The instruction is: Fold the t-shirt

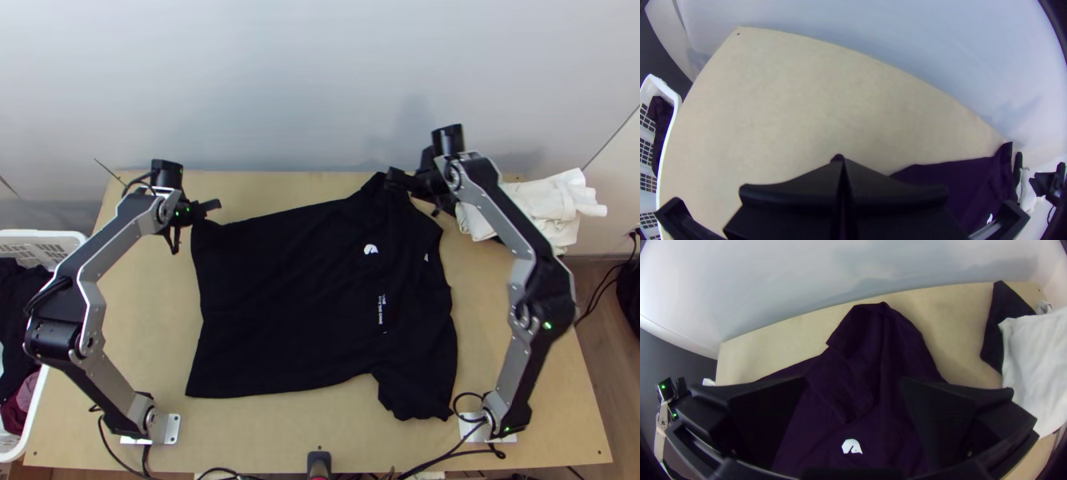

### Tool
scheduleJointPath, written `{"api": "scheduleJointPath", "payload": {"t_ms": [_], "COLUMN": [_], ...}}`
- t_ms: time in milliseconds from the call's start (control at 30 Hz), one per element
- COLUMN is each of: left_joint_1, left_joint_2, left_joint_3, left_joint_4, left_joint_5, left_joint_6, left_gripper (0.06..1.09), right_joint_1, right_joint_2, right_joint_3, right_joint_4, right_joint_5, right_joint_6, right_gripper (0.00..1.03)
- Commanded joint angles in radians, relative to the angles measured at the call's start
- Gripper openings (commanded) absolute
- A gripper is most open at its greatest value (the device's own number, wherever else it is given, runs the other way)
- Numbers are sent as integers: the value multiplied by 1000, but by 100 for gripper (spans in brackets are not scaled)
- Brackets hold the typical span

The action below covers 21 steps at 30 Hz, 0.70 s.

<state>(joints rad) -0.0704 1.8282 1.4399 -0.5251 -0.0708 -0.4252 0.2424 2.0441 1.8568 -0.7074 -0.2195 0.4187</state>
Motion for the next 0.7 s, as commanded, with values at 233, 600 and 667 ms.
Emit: {"api": "scheduleJointPath", "payload": {"t_ms": [233, 600, 667], "left_joint_1": [54, 46, 44], "left_joint_2": [140, 163, 163], "left_joint_3": [194, 212, 212], "left_joint_4": [-24, -35, -41], "left_joint_5": [2, 16, 17], "left_joint_6": [-38, -38, -38], "left_gripper": [10, 10, 10], "right_joint_1": [78, 141, 150], "right_joint_2": [272, 444, 455], "right_joint_3": [259, 464, 464], "right_joint_4": [-17, 16, 32], "right_joint_5": [54, 255, 275], "right_joint_6": [-9, 5, 8], "right_gripper": [99, 96, 96]}}
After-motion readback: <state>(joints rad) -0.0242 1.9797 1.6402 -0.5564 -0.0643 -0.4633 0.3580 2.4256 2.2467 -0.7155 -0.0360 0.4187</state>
